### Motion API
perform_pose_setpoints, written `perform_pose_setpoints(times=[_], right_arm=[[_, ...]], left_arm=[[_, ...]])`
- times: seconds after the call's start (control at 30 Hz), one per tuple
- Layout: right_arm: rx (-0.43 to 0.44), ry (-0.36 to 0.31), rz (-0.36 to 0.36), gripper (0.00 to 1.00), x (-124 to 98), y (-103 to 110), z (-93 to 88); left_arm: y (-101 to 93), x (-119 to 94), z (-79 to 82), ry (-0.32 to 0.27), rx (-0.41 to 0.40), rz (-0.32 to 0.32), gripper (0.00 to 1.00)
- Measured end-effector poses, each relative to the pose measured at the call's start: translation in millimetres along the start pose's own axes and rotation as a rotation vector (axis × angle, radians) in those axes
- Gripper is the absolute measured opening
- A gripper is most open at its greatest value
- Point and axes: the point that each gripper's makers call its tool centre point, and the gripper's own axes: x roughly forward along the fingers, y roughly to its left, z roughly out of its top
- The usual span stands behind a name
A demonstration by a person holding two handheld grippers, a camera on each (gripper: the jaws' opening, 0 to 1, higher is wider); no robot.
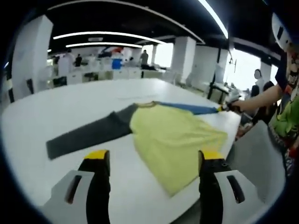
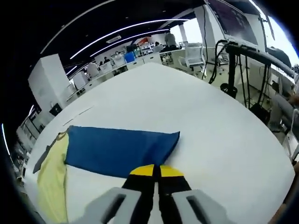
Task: Fold the garment on the visible template until the final outline fits inside the template.
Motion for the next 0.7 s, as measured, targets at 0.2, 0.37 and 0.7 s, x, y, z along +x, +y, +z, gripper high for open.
perform_pose_setpoints(times=[0.2, 0.37, 0.7], right_arm=[[-0.166, -0.061, 0.057, 0.0, 0.6, 30.9, 45.7], [-0.263, -0.122, 0.179, 0.0, 1.8, 94.2, 83.7], [-0.491, -0.16, 0.427, 0.0, 13.8, 236.8, 114.1]], left_arm=[[-0.7, 0.5, -3.6, -0.003, -0.005, 0.001, 0.72], [-0.8, 0.8, -4.7, -0.015, -0.008, 0.002, 0.72], [4.0, -1.5, -8.0, -0.044, -0.036, 0.015, 0.71]])
